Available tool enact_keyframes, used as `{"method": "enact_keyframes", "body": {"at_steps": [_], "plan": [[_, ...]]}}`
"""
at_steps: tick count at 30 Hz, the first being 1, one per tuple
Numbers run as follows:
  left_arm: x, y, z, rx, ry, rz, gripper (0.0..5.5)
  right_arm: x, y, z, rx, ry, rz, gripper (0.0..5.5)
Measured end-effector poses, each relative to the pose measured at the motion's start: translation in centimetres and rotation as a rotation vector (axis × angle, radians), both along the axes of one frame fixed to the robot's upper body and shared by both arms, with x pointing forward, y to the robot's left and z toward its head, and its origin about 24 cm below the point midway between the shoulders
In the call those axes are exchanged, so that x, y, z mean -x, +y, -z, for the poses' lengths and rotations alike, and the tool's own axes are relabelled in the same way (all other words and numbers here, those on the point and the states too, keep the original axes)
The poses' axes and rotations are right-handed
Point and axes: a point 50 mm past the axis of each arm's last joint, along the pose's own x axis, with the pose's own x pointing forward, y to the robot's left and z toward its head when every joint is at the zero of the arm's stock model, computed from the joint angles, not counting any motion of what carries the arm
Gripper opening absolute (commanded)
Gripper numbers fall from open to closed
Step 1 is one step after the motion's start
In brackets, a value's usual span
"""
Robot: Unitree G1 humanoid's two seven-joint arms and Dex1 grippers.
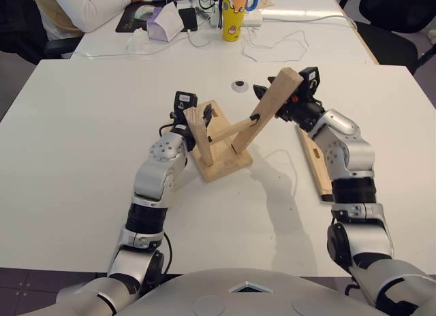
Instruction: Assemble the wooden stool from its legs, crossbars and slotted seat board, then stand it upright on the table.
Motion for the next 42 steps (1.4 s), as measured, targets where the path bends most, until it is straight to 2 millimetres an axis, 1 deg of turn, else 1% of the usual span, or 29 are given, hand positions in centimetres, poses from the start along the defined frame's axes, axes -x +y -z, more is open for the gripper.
{"method": "enact_keyframes", "body": {"at_steps": [4, 7, 9, 13, 15, 16, 19, 21, 22, 23, 24, 25, 27, 29, 30, 31, 32, 34, 35, 36, 38, 39, 40, 42], "plan": [[-0.3, 0.0, -0.4, 0.008, -0.025, -0.009, 2.75, 2.1, -0.2, 1.0, -0.030, 0.060, -0.026, 2.83], [-0.6, 0.2, -0.8, 0.009, -0.042, -0.019, 2.75, 3.4, -0.2, 0.6, -0.032, 0.062, -0.086, 2.83], [-0.7, 0.2, -1.0, 0.011, -0.052, -0.020, 2.75, 3.3, -0.3, 0.6, -0.012, 0.055, -0.054, 2.83], [-0.7, 0.1, -1.0, 0.013, -0.050, -0.019, 2.75, 2.1, -1.6, 1.0, 0.041, 0.043, 0.172, 2.83], [-0.7, 0.1, -0.9, 0.015, -0.050, -0.017, 2.75, 1.5, -2.2, 0.3, 0.027, 0.010, 0.244, 2.83], [-0.7, 0.1, -0.9, 0.015, -0.050, -0.016, 2.75, 1.2, -2.4, -0.5, 0.010, -0.016, 0.268, 2.83], [-0.7, 0.1, -0.9, 0.014, -0.051, -0.012, 2.75, 0.4, -3.2, -3.7, -0.092, -0.104, 0.306, 2.83], [-0.7, 0.2, -0.9, 0.011, -0.051, -0.014, 2.75, 0.3, -3.8, -7.4, -0.237, -0.184, 0.284, 2.83], [-0.7, 0.2, -0.9, 0.010, -0.051, -0.014, 2.75, 0.6, -3.8, -9.7, -0.315, -0.236, 0.235, 2.83], [-0.7, 0.2, -0.9, 0.010, -0.051, -0.014, 2.75, 1.1, -3.6, -11.8, -0.378, -0.284, 0.171, 2.83], [-0.7, 0.2, -0.9, 0.010, -0.051, -0.014, 2.75, 1.5, -3.5, -13.1, -0.412, -0.310, 0.120, 2.83], [-0.7, 0.2, -0.9, 0.010, -0.050, -0.015, 2.75, 2.4, -3.2, -14.9, -0.459, -0.342, 0.032, 2.83], [-0.7, 0.3, -0.9, 0.010, -0.050, -0.015, 2.75, 3.6, -2.8, -16.1, -0.512, -0.334, -0.100, 2.83], [-0.7, 0.3, -0.9, 0.009, -0.050, -0.016, 2.75, 4.6, -2.5, -16.7, -0.543, -0.308, -0.202, 2.83], [-0.7, 0.3, -0.8, 0.008, -0.049, -0.017, 2.75, 5.4, -2.3, -17.0, -0.540, -0.288, -0.277, 2.83], [-0.7, 0.4, -0.8, 0.008, -0.047, -0.021, 2.75, 6.5, -1.9, -17.2, -0.494, -0.266, -0.355, 2.83], [-0.7, 0.5, -0.7, 0.008, -0.045, -0.023, 2.75, 7.0, -1.6, -16.5, -0.450, -0.234, -0.385, 2.83], [-0.7, 0.6, -0.6, 0.005, -0.044, -0.027, 2.75, 7.1, -1.3, -13.1, -0.371, -0.097, -0.388, 2.83], [-0.7, 0.6, -0.6, 0.004, -0.044, -0.029, 2.75, 7.3, -1.0, -10.9, -0.318, -0.013, -0.392, 2.83], [-0.7, 0.7, -0.6, 0.003, -0.044, -0.030, 2.75, 7.8, -0.7, -9.2, -0.264, 0.031, -0.409, 2.83], [-0.7, 0.8, -0.6, 0.003, -0.045, -0.037, 2.75, 8.4, -0.2, -9.1, -0.102, -0.041, -0.441, 2.83], [-0.7, 0.9, -0.6, 0.005, -0.045, -0.038, 2.75, 8.3, 0.0, -9.1, -0.054, -0.074, -0.439, 2.83], [-0.7, 0.9, -0.6, 0.004, -0.045, -0.038, 2.75, 8.3, 0.2, -9.1, -0.043, -0.095, -0.453, 2.83], [-0.7, 1.1, -0.6, 0.000, -0.045, -0.042, 2.75, 8.1, 0.4, -9.1, -0.074, -0.105, -0.457, 2.83]]}}
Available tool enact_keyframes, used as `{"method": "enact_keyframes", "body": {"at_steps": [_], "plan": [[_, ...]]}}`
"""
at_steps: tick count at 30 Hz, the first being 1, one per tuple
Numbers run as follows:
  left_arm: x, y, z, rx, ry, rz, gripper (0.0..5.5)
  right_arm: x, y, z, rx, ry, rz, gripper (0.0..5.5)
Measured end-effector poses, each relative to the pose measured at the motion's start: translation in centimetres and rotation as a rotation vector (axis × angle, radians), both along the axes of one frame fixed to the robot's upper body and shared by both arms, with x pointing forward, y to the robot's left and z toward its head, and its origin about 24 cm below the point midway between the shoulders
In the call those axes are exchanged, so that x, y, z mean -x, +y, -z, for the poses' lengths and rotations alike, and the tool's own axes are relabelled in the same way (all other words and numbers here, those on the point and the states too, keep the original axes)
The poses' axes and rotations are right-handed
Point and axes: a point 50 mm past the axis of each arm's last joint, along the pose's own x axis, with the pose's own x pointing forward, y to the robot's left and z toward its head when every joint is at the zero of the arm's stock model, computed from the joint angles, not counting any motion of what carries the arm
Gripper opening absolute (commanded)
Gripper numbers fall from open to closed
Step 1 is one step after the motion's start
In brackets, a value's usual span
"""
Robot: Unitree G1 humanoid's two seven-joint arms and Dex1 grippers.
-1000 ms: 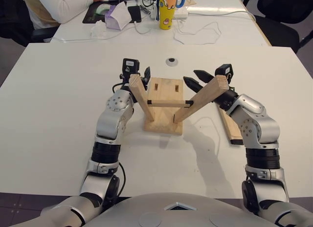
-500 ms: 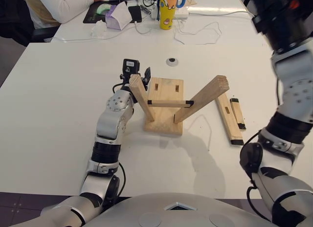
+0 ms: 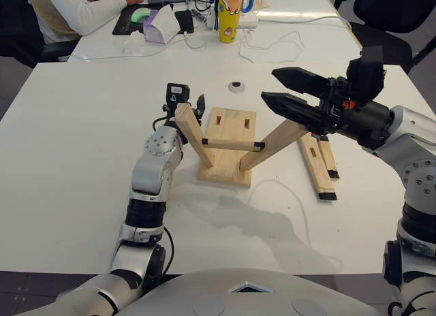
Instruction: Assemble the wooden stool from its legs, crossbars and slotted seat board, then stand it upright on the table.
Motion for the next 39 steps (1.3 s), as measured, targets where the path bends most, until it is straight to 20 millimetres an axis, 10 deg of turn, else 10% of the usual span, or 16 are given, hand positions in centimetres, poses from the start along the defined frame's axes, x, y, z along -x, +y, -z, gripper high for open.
{"method": "enact_keyframes", "body": {"at_steps": [6, 13, 19, 23, 33, 39], "plan": [[0.1, -0.1, 0.1, 0.004, 0.003, 0.008, 2.75, -2.2, -0.1, -1.1, -0.259, 0.088, 0.062, 2.83], [0.2, -0.1, 0.3, 0.006, 0.012, 0.005, 2.75, -2.9, -3.2, -9.7, -0.636, -0.048, 0.069, 2.83], [0.2, 0.0, 0.4, 0.007, 0.013, 0.003, 2.75, -2.2, -0.2, -0.2, -0.142, 0.118, 0.080, 2.83], [0.2, 0.1, 0.4, 0.008, 0.014, 0.001, 2.75, -1.5, 0.1, 0.1, -0.049, -0.015, 0.086, 2.83], [0.3, 0.2, 0.5, 0.009, 0.018, -0.003, 2.79, -6.2, -3.0, -3.0, -0.457, -0.003, 0.514, 2.63], [0.4, 0.2, 0.4, 0.012, 0.014, -0.002, 2.79, -7.2, -4.1, 3.8, 0.036, 0.034, 0.803, 1.75]]}}
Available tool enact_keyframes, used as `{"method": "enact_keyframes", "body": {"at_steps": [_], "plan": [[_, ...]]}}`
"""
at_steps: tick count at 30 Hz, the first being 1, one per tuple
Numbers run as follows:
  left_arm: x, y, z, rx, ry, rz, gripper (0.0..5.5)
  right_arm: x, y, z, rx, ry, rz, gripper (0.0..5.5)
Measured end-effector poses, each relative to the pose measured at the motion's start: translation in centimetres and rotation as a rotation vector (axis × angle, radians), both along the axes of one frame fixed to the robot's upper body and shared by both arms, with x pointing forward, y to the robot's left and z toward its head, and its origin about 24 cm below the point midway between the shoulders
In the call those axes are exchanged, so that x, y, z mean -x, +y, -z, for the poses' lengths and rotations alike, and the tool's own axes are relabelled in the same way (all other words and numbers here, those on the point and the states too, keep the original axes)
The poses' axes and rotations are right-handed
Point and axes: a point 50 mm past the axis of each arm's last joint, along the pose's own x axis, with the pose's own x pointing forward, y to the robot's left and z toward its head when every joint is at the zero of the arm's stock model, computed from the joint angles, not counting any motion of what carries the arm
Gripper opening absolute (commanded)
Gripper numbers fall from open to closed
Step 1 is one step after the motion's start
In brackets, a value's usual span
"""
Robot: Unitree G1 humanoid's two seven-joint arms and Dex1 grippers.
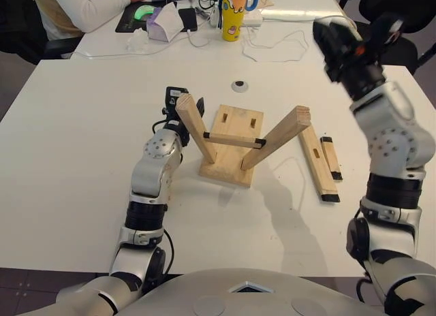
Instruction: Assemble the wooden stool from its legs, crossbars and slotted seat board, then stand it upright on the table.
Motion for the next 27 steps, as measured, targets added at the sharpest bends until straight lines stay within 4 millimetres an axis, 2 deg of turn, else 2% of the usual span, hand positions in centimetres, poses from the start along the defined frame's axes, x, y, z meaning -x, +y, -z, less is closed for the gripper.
{"method": "enact_keyframes", "body": {"at_steps": [2, 5, 6, 9, 12, 15, 17, 20, 23, 27], "plan": [[0.2, 0.0, -0.1, -0.003, -0.004, 0.009, 2.79, 1.6, -0.6, 4.6, 0.174, 0.186, -0.016, 1.42], [0.7, 0.2, 0.1, -0.018, 0.005, 0.020, 2.79, 3.8, -1.7, 7.3, 0.369, 0.304, -0.099, 0.90], [1.0, 0.5, 0.5, -0.029, 0.019, 0.022, 2.58, 4.6, -2.5, 8.2, 0.419, 0.355, -0.114, 0.79], [1.6, 1.1, 1.0, -0.051, 0.034, 0.023, 2.29, 5.1, -2.9, 8.4, 0.438, 0.370, -0.148, 0.41], [2.4, 1.9, 1.0, -0.085, 0.022, 0.030, 1.74, 5.5, -2.2, 7.6, 0.412, 0.320, -0.185, 0.00], [3.4, 2.1, 1.3, -0.099, 0.030, 0.045, 1.26, 6.7, -0.8, 8.2, 0.341, 0.326, -0.233, 0.00], [4.5, 1.8, 1.6, -0.120, 0.047, 0.083, 0.97, 8.1, 0.0, 9.1, 0.296, 0.368, -0.264, 0.00], [5.9, 1.4, 2.4, -0.129, 0.091, 0.120, 0.53, 9.4, -0.2, 10.3, 0.300, 0.442, -0.251, 0.00], [6.4, 1.3, 3.1, -0.137, 0.121, 0.129, 0.03, 9.7, -0.4, 10.7, 0.310, 0.478, -0.233, 0.00], [6.5, 1.1, 3.2, -0.138, 0.132, 0.140, 0.01, 9.9, 0.4, 10.4, 0.276, 0.489, -0.253, 0.00]]}}
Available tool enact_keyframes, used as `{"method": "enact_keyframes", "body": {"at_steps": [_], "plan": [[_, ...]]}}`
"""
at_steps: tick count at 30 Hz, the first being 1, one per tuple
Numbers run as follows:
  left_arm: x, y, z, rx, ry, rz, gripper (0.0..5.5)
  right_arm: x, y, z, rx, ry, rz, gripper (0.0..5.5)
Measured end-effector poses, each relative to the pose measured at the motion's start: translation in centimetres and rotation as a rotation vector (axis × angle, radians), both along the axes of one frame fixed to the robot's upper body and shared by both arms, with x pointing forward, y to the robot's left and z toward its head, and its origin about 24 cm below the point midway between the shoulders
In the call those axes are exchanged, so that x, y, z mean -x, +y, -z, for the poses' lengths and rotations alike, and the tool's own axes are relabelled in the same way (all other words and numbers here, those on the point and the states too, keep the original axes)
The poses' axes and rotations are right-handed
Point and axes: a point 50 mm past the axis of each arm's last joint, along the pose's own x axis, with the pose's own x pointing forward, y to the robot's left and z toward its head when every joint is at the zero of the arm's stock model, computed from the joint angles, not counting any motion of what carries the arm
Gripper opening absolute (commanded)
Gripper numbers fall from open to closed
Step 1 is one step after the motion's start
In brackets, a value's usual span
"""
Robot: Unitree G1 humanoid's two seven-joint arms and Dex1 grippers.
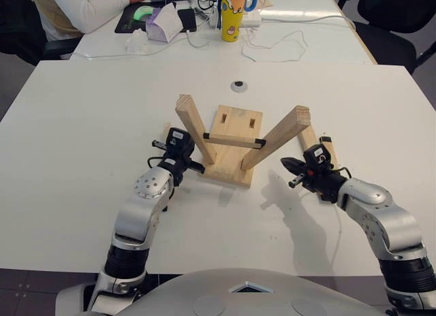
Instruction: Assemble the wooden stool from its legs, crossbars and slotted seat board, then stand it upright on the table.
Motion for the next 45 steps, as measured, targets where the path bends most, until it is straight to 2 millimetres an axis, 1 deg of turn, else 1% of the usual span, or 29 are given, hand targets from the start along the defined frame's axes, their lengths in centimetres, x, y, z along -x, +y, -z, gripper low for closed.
{"method": "enact_keyframes", "body": {"at_steps": [3, 7, 11, 14, 18, 22, 26, 29, 34, 37, 40, 43, 45], "plan": [[0.0, -0.2, 0.0, 0.002, 0.004, 0.004, 0.01, -0.2, 1.4, -0.5, -0.077, 0.013, -0.016, 0.00], [0.0, -1.0, -0.2, 0.018, 0.009, 0.026, 0.01, -1.1, 3.0, -1.9, -0.141, 0.003, -0.007, 0.00], [-0.5, -1.6, -1.0, 0.028, -0.016, 0.042, 0.01, -1.8, 3.3, -2.2, -0.138, 0.015, 0.054, 0.00], [-1.0, -1.6, -0.9, 0.020, -0.007, 0.031, 0.01, -2.3, 3.9, -2.3, -0.139, 0.020, 0.095, 0.00], [-2.4, -1.5, -0.5, 0.018, -0.008, 0.005, 0.01, -3.9, 4.7, -1.6, -0.127, 0.020, 0.146, 0.00], [-3.7, -1.3, 0.4, 0.013, 0.006, -0.014, 0.01, -5.4, 5.5, -0.6, -0.121, 0.008, 0.186, 0.00], [-5.2, -0.8, 0.6, 0.004, -0.013, -0.044, 0.01, -7.0, 6.4, -0.2, -0.127, -0.036, 0.204, 0.00], [-5.8, -0.5, 0.8, 0.009, -0.026, -0.076, 0.01, -8.1, 6.9, 0.1, -0.142, -0.060, 0.223, 0.00], [-6.7, -0.5, 1.0, 0.021, -0.048, -0.096, 0.01, -9.9, 7.3, 0.3, -0.151, -0.118, 0.277, 0.00], [-7.6, -0.5, 1.0, 0.012, -0.061, -0.099, 0.01, -11.1, 7.5, 0.0, -0.174, -0.147, 0.313, 0.00], [-8.5, -0.2, 0.9, 0.012, -0.069, -0.116, 0.01, -11.8, 7.6, -0.5, -0.181, -0.180, 0.323, 0.00], [-9.2, 0.2, 0.1, 0.016, -0.101, -0.141, 0.01, -11.9, 7.4, -0.6, -0.178, -0.192, 0.331, 0.00], [-9.3, 0.3, -0.1, 0.019, -0.114, -0.152, 0.01, -11.9, 7.2, -0.7, -0.170, -0.198, 0.336, 0.00]]}}
